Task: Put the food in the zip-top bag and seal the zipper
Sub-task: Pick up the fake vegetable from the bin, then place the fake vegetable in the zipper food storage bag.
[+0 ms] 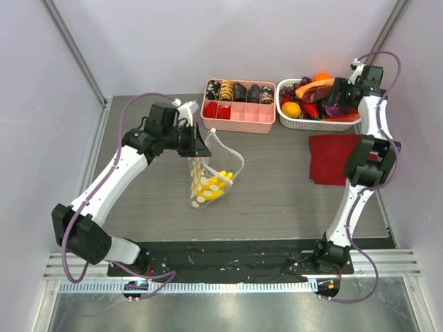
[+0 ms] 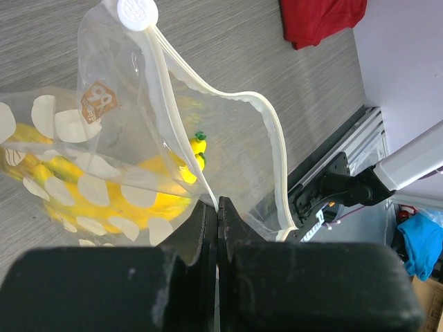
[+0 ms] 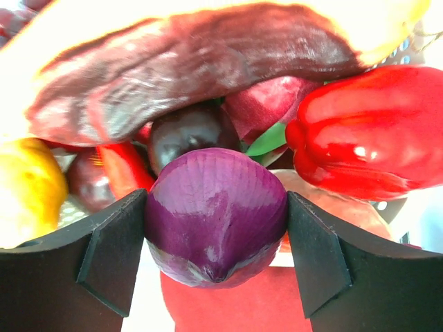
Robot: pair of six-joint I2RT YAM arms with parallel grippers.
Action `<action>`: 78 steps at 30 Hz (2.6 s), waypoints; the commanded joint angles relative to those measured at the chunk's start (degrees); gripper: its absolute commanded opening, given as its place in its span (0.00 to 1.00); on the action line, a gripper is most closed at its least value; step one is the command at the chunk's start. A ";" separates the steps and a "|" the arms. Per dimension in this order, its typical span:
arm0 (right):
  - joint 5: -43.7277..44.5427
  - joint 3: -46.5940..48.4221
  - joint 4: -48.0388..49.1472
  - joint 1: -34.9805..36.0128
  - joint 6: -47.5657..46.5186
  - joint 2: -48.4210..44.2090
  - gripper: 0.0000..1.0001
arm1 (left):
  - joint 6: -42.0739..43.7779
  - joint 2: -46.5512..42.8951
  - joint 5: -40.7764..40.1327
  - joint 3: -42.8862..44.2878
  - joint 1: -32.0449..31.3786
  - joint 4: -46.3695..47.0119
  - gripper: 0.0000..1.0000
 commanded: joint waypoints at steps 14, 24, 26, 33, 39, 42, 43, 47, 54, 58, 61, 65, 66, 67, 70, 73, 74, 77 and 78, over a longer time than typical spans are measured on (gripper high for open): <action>-31.59 -20.77 18.03 9.99 24.88 -38.78 0.41 | -6.56 -0.60 12.61 -2.81 2.93 10.46 0.00; -27.65 -40.74 22.12 35.39 15.98 -53.56 0.37 | -16.75 -0.95 21.58 -5.00 3.98 19.78 0.00; -24.22 -41.71 20.27 38.74 13.50 -53.04 0.36 | -17.46 -0.68 22.02 -5.35 4.33 20.75 0.00; -20.96 -44.96 20.00 45.77 8.57 -52.42 0.33 | -19.22 0.46 23.51 -6.32 5.04 22.42 0.00; -18.24 -47.69 20.01 50.60 5.32 -52.16 0.34 | -20.98 1.34 25.63 -7.46 6.01 24.44 0.00; -15.35 -49.27 19.56 51.58 4.43 -50.84 0.34 | -22.03 1.69 26.59 -7.73 6.27 25.58 0.00; -14.20 -49.79 20.52 51.67 4.43 -50.40 0.34 | -22.30 1.69 27.20 -7.73 6.27 25.76 0.00; -9.98 -52.00 23.60 51.58 4.17 -49.70 0.38 | -22.56 1.52 28.08 -7.99 6.27 26.38 0.00; -3.47 -51.39 27.47 52.63 3.99 -48.64 0.73 | -23.62 1.51 29.14 -8.61 6.27 27.43 0.00; -5.22 -49.89 26.34 52.55 6.19 -49.95 0.95 | -23.80 1.60 29.14 -8.96 6.53 27.43 0.00; -6.89 -48.13 22.83 52.63 7.77 -51.80 1.00 | -23.88 1.69 29.05 -9.22 6.97 27.43 0.00; -2.80 -47.34 17.82 52.55 6.28 -53.82 1.00 | -24.06 1.95 29.40 -9.22 7.15 27.34 0.00; -0.24 -47.69 17.11 52.46 5.67 -54.35 1.00 | -23.97 1.78 29.32 -9.22 7.06 27.43 0.00; 1.70 -47.95 16.50 52.46 4.53 -54.44 0.99 | -23.71 1.69 29.32 -9.22 7.15 27.26 0.00; 6.63 -48.83 13.16 51.76 3.21 -53.83 0.93 | -22.66 1.08 29.06 -9.14 7.06 26.03 0.00; 6.29 -49.97 10.87 51.23 3.20 -53.56 0.87 | -19.76 0.55 28.18 -8.70 7.15 23.31 0.00; 5.50 -50.50 10.52 51.23 3.20 -53.56 0.84 | -19.49 0.55 28.00 -8.52 7.06 22.26 0.00; 4.36 -51.20 10.51 51.14 1.99 -53.04 0.73 | -18.52 0.46 27.47 -8.26 7.06 20.76 0.00; 4.44 -51.29 10.43 51.23 1.97 -52.60 0.70 | -18.09 0.29 27.39 -8.08 7.15 20.23 0.00</action>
